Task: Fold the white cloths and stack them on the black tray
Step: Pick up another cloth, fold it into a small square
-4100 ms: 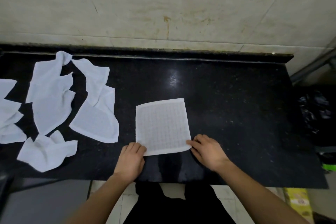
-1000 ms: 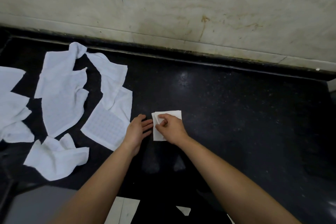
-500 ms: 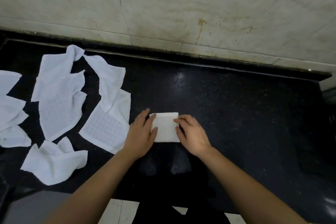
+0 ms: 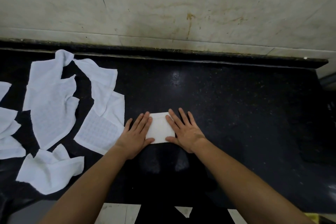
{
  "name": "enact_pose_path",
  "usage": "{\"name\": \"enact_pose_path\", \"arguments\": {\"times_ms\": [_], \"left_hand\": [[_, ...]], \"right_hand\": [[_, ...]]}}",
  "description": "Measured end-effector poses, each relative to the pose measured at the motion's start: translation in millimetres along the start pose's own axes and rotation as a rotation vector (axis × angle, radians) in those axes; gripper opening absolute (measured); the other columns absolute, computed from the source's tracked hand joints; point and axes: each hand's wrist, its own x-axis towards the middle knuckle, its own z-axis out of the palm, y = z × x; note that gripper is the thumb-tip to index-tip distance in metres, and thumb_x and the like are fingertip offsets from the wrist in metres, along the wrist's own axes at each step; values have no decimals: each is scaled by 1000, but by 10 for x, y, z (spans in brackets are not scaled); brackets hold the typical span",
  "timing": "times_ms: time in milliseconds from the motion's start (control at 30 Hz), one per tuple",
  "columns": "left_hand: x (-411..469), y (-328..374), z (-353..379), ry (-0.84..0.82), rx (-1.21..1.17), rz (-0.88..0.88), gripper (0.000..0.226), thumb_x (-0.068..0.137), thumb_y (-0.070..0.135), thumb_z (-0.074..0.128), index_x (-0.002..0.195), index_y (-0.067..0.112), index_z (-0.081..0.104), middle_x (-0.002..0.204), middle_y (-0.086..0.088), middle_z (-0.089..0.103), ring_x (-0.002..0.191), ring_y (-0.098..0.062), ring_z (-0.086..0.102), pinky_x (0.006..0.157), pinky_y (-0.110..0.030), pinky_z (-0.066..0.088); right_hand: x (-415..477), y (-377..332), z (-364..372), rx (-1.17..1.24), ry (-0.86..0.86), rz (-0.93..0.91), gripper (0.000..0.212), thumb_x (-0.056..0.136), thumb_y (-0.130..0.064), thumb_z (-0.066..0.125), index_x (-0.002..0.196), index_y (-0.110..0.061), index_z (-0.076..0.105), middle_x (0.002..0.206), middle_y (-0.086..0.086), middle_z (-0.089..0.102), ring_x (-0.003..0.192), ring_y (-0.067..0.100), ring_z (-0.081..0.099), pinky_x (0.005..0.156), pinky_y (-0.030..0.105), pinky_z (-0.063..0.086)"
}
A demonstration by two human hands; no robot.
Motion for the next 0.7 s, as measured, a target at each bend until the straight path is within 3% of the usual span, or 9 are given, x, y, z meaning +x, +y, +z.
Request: {"name": "enact_pose_path", "arguments": {"times_ms": [133, 200, 267, 333, 400, 500, 700], "left_hand": [[-5, 30, -58, -30, -12, -9, 85, 90, 67, -6, 155, 13, -11, 162, -6, -17, 150, -21, -12, 120, -52, 17], [-13, 79, -134, -59, -50, -14, 85, 89, 68, 0, 155, 16, -16, 161, -2, -26, 150, -19, -17, 123, -48, 7], [-30, 129, -245, -10, -170, -66, 87, 92, 68, 30, 158, 20, 1, 166, 0, -6, 153, -20, -2, 122, -43, 10], [-71, 174, -278, 99, -319, -140, 92, 85, 69, 52, 156, 20, 21, 162, 0, 21, 148, -23, 20, 119, -41, 21], [-156, 247, -253, 176, -381, -215, 89, 84, 73, 45, 152, 17, 32, 152, -2, 39, 137, -26, 37, 112, -40, 32], [-302, 406, -199, 211, -390, -315, 87, 85, 69, 18, 149, 13, 37, 136, -6, 55, 120, -27, 50, 99, -39, 41], [-469, 514, -139, 76, -429, -376, 69, 98, 51, 45, 152, 13, 26, 136, -6, 56, 123, -26, 50, 99, -40, 41]], "right_hand": [[-7, -57, -52, 4, -18, 12, 83, 99, -66, 16, 154, -19, -25, 159, 4, -36, 149, 36, -24, 122, 56, -5], [-84, -86, -50, 134, 24, 37, 83, 99, -65, 23, 157, -20, -15, 162, 9, -29, 151, 34, -17, 123, 52, -1], [-203, -106, -53, 356, 111, 143, 80, 99, -64, 30, 160, -22, 0, 166, 11, -15, 152, 31, -4, 123, 47, 5], [-297, -138, -53, 484, 207, 275, 73, 99, -61, 36, 158, -20, 18, 163, 13, 12, 147, 29, 18, 119, 42, 19], [-365, -194, -23, 497, 262, 356, 63, 100, -57, 39, 151, -20, 36, 148, 8, 37, 133, 25, 37, 111, 37, 31], [-410, -268, 21, 582, 268, 381, 47, 99, -50, 48, 138, -25, 53, 132, 1, 47, 121, 20, 46, 103, 34, 37], [-375, -308, -101, 873, 167, 437, 11, 90, -29, 61, 101, -29, 62, 109, -6, 51, 104, 16, 57, 84, 29, 47]]}}
